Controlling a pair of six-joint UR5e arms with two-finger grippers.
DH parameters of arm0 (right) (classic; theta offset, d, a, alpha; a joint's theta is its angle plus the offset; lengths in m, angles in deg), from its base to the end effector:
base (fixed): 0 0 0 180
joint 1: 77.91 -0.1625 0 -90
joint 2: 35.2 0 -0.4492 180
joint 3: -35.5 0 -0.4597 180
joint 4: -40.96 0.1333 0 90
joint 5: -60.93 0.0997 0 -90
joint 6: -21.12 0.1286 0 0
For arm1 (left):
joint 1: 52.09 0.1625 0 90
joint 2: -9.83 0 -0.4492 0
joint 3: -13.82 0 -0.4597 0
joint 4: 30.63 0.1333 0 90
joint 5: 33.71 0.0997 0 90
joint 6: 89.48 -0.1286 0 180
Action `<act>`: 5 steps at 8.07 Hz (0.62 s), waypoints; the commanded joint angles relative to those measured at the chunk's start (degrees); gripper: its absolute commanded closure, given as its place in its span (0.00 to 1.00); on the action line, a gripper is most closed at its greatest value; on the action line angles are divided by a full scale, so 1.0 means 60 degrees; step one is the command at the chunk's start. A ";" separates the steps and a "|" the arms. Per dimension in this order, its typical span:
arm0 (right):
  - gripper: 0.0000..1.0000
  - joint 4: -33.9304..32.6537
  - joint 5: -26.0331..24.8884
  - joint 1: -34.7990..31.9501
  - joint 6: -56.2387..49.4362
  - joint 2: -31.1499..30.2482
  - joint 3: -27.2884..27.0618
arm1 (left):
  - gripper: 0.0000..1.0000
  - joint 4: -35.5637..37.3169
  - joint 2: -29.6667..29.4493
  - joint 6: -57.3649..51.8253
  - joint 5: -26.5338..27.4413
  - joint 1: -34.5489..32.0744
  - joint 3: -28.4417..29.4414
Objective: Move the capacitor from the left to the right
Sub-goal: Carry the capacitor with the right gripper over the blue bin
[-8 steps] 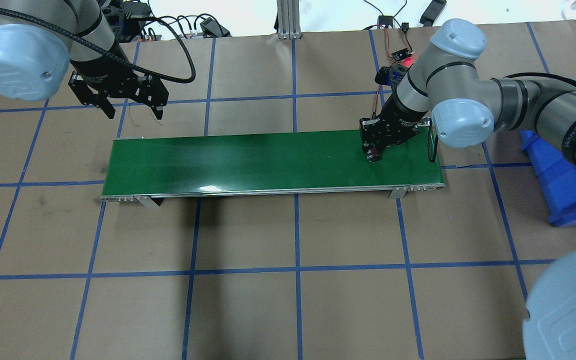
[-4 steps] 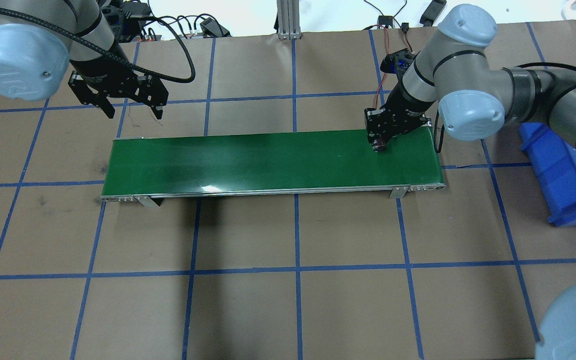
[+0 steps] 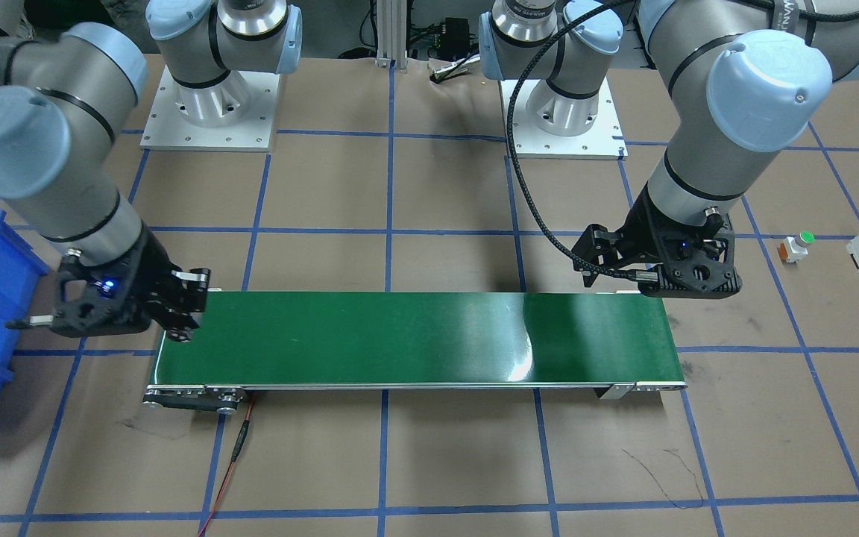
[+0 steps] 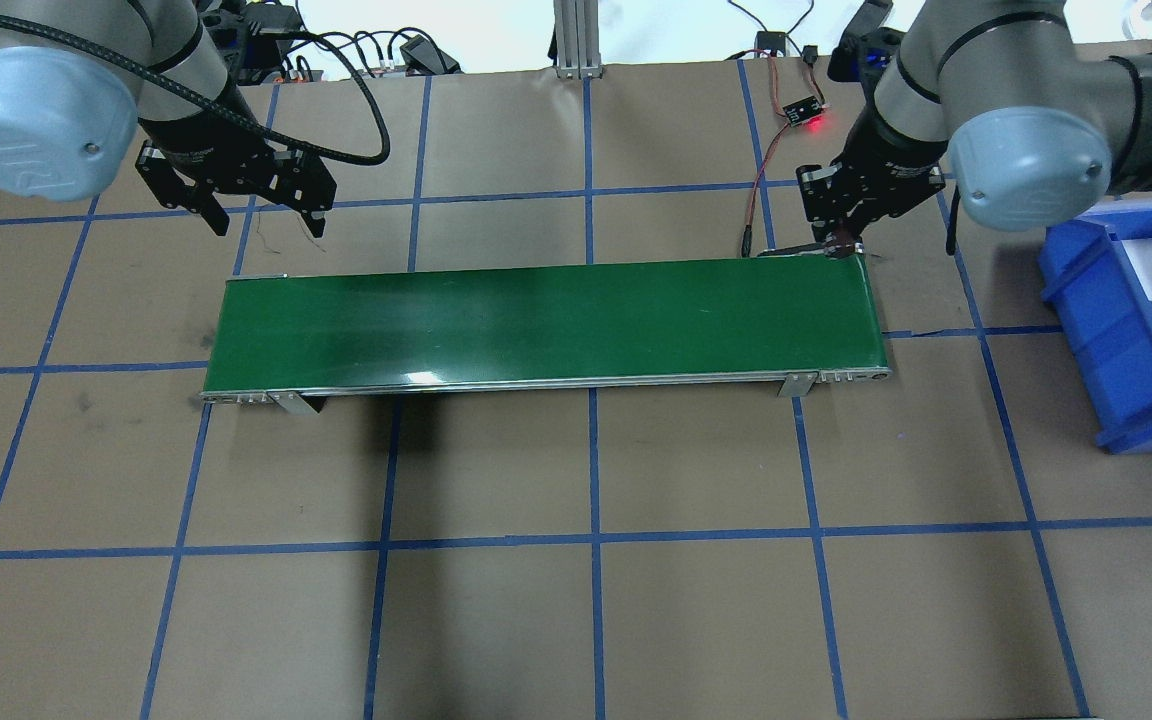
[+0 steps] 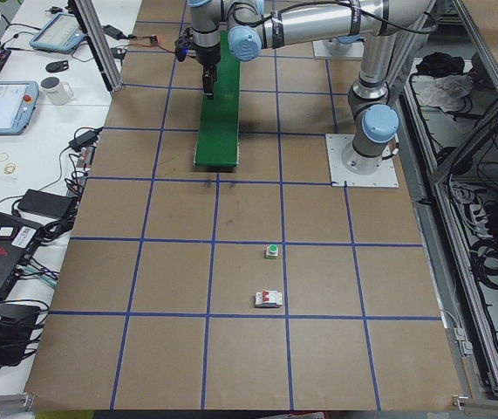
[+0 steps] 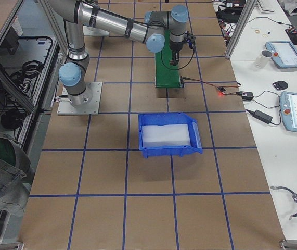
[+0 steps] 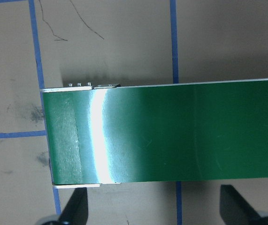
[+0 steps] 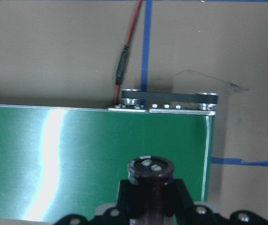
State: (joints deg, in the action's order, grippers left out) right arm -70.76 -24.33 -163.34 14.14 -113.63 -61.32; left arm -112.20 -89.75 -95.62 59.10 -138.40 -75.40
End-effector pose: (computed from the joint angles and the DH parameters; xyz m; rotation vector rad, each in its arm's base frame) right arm 0.0930 -0.6427 0.3354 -0.0681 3.0627 -0.1014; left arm -0.0863 -0.6348 0.4060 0.0664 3.0925 0.0165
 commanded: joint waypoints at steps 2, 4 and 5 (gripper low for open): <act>1.00 0.0848 -0.1639 0.1459 -0.1628 -0.0595 0.0156 | 0.00 -0.0029 0.0015 -0.0003 0.0000 0.0000 0.0060; 1.00 0.0953 -0.1669 0.2587 -0.3034 -0.0595 0.0142 | 0.00 -0.0058 0.0058 0.0113 0.0015 -0.0015 0.0119; 1.00 0.0968 -0.1901 0.3042 -0.3665 -0.0595 0.0142 | 0.00 -0.0087 0.0131 0.0128 0.0015 0.0000 0.0119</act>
State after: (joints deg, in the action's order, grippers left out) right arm -65.40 -34.11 -150.63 -0.48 -117.13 -60.43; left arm -112.47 -89.52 -95.28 59.17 -138.43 -74.85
